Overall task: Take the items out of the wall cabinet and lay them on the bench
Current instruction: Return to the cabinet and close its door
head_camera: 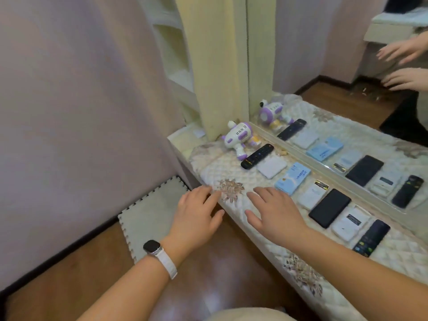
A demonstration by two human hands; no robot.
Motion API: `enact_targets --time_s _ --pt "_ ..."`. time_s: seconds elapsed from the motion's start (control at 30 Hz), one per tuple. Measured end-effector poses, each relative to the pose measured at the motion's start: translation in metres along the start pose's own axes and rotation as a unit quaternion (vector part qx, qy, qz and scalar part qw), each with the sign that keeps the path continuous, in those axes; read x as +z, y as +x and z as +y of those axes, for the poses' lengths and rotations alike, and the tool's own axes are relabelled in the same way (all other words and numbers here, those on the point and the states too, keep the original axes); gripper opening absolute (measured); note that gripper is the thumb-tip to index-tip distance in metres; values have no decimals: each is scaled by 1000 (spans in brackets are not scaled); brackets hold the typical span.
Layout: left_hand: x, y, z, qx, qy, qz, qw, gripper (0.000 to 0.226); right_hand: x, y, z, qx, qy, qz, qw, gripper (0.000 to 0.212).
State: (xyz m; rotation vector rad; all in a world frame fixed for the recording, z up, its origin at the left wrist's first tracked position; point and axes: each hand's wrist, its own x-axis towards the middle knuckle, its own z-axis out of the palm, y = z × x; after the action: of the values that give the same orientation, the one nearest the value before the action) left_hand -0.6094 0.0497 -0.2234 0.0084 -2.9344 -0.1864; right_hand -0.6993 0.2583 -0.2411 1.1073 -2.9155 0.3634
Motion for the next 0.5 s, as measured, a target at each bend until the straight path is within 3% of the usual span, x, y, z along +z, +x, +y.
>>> enact_targets --time_s 0.27,0.5 --pt "-48 -119 -134 -111 50 40 992 41 15 49 -181 -146 -3 24 989 47" --pt "-93 -253 -259 -240 76 100 963 42 41 85 -367 -275 -11 29 961 47"
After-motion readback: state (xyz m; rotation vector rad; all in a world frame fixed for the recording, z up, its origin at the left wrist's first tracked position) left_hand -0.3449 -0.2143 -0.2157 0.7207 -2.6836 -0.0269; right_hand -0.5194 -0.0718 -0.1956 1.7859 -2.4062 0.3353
